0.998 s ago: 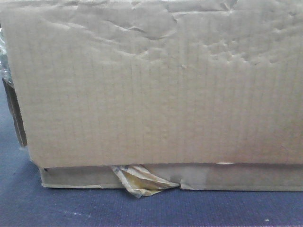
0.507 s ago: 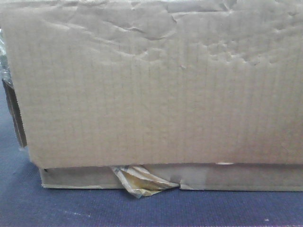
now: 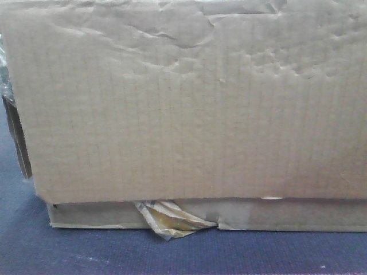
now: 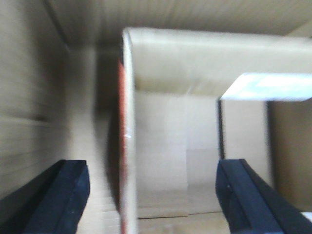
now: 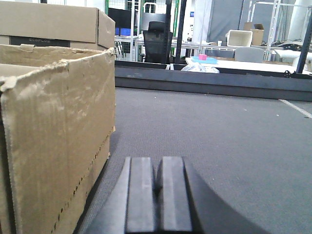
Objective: Stack two boxes on right shelf middle
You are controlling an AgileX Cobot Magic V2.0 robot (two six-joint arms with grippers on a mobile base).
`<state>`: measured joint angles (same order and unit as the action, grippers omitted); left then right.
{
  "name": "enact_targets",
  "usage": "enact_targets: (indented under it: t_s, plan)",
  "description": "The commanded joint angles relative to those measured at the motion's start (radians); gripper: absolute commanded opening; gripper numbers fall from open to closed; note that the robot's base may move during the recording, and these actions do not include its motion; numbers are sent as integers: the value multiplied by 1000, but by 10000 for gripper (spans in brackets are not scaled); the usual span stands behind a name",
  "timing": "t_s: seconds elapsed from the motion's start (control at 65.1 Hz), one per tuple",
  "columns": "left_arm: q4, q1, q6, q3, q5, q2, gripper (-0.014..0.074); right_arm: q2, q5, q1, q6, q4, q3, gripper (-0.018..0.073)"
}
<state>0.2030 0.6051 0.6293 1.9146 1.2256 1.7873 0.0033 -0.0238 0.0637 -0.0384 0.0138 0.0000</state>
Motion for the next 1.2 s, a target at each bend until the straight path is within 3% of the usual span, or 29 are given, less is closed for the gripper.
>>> enact_targets:
  t_s: [0.0,0.092,0.307,0.722,0.89,1.182]
  plan:
    - [84,-2,11,5,-4,-81,444,-3,17,-3,-1,2,0,-161]
    - [162,-4,11,-7,-4,-144,444,-3,17,-3,-1,2,0,-161]
    - [168,-29,11,-93,-4,-191,444,-3,17,-3,-1,2,0,-161]
    - [121,-64,11,-309,-4,-174,444,-3,17,-3,-1,2,0,-161]
    - [3,-124,-33,-329,-4,-173,444,-3,17,-3,-1,2,0,-161]
    - [-1,-92,-36,-329,-4,-152,444,-3,17,-3,-1,2,0,-161]
